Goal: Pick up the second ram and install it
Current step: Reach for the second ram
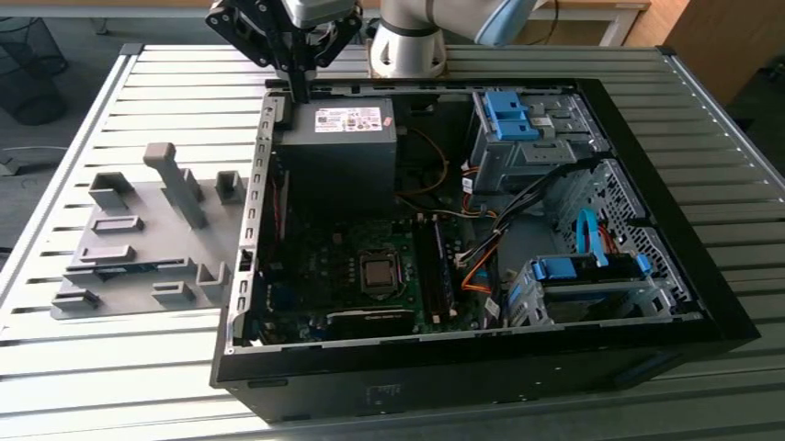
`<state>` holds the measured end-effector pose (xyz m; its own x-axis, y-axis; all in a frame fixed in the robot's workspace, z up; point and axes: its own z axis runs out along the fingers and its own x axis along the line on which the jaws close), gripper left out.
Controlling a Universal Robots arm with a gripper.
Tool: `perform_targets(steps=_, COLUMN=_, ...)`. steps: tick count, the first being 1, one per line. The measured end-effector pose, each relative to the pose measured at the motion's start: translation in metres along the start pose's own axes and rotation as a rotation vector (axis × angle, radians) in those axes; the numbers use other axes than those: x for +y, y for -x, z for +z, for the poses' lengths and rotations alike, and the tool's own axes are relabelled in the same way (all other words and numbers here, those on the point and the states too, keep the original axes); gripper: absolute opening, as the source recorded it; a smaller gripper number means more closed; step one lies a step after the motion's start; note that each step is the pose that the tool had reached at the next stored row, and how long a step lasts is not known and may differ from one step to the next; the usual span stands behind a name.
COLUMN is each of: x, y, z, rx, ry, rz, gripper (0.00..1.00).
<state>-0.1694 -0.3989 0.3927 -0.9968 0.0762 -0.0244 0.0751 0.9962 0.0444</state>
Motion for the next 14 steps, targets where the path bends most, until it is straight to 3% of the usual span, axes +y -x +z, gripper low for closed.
perform_targets(steps=14, x=-0.0006, y=-0.0083, z=0.0001, rx=0.0001, ry=-0.0001, rz=0.0, gripper=0.11)
